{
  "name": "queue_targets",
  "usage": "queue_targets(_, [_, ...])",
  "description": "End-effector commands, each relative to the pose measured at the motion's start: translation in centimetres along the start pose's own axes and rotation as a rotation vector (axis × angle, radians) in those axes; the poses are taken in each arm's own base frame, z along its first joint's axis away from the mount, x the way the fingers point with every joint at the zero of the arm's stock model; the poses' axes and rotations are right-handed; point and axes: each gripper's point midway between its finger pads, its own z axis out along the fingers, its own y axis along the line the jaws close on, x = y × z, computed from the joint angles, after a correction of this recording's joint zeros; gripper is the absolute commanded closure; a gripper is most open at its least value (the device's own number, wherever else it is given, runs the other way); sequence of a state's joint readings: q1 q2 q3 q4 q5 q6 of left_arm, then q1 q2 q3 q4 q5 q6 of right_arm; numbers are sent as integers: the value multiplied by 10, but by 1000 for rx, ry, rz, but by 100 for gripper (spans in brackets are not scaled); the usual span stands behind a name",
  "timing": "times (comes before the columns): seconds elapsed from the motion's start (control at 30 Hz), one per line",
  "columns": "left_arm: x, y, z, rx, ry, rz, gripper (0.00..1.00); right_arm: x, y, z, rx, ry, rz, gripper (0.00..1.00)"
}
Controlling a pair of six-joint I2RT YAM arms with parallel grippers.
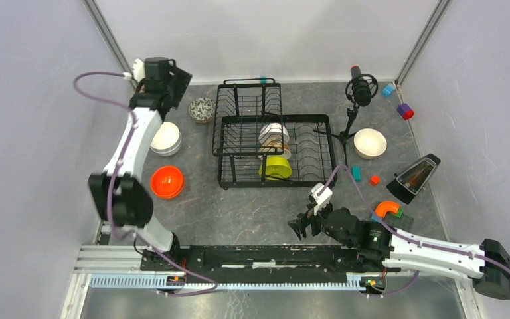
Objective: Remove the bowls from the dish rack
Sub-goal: Place the bowl at the center of the board, then adjust the dish rack at the center of the board.
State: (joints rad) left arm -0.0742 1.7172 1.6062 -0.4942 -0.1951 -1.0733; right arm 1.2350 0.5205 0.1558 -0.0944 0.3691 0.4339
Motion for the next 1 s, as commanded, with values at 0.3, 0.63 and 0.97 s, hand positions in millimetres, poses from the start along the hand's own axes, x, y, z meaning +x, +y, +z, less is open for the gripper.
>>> queue_targets(0.3, [1,26,-212,373,-139,314,0,-84,-32,-16,261,-127,-120,4])
queue_targets(0.63, [32,82,-238,412,-153,301,2,-113,-107,-15,527,-131,22,8])
queue_targets(0.97, [80,119,-205,388,-16,337,6,-71,-167,3,639,-159,299,17])
